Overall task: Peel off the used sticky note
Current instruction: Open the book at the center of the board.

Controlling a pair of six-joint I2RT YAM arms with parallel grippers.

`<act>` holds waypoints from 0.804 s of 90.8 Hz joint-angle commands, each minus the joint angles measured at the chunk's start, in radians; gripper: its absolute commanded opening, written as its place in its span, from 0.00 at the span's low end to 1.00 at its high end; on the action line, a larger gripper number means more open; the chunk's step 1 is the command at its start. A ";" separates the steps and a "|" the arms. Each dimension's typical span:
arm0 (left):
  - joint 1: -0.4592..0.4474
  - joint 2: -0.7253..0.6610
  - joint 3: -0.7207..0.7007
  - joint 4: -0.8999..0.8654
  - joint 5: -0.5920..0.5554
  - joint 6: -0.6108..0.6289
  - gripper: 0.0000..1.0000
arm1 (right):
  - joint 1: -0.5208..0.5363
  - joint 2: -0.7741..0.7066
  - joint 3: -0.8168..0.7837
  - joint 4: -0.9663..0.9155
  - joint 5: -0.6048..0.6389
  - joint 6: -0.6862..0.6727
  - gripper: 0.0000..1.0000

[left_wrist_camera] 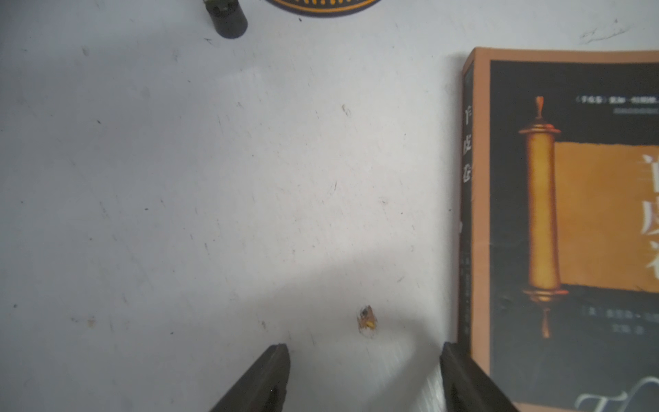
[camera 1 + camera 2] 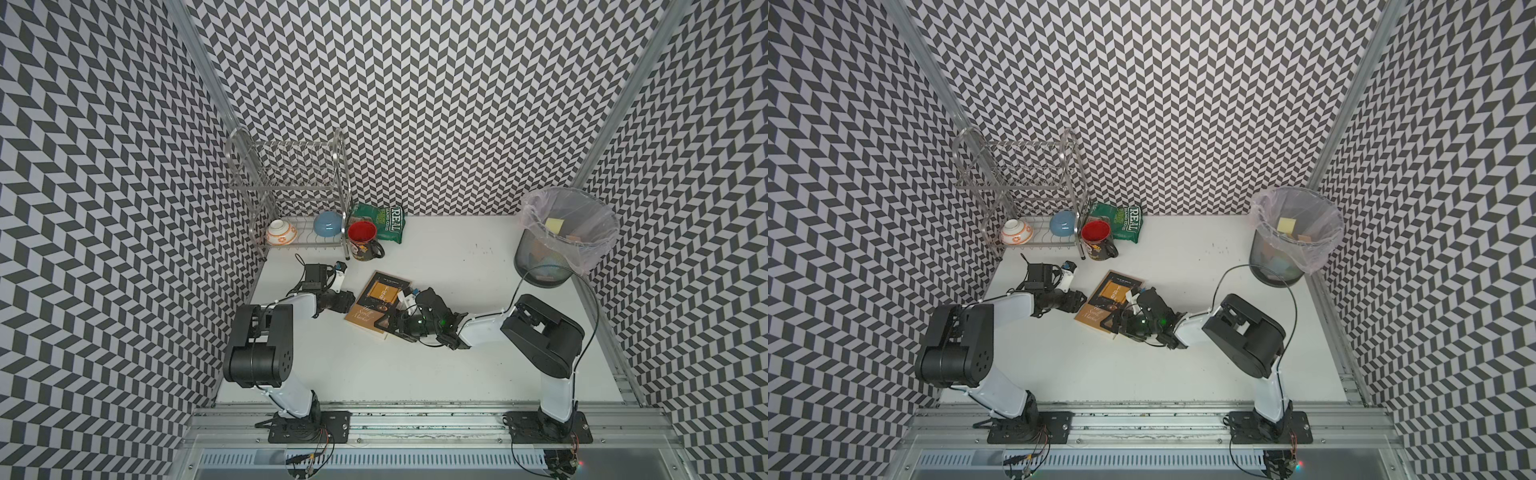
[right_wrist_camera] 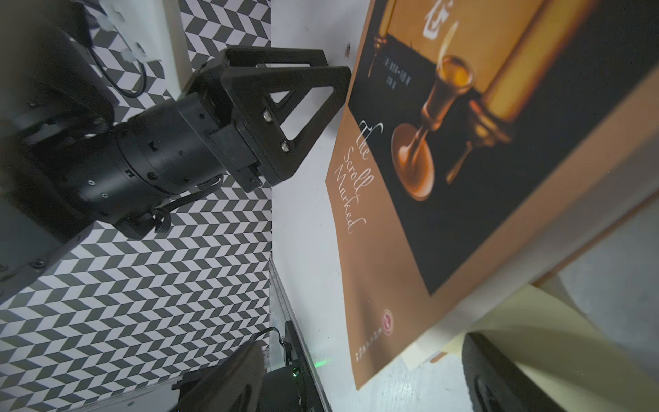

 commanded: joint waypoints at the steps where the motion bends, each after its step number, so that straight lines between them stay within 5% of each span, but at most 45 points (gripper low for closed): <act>1: -0.007 0.032 -0.026 -0.043 0.005 -0.010 0.70 | -0.008 0.023 0.019 0.058 -0.013 0.011 0.90; 73: -0.009 0.028 -0.032 -0.043 0.014 -0.010 0.69 | -0.034 0.034 0.076 0.006 -0.029 -0.011 0.88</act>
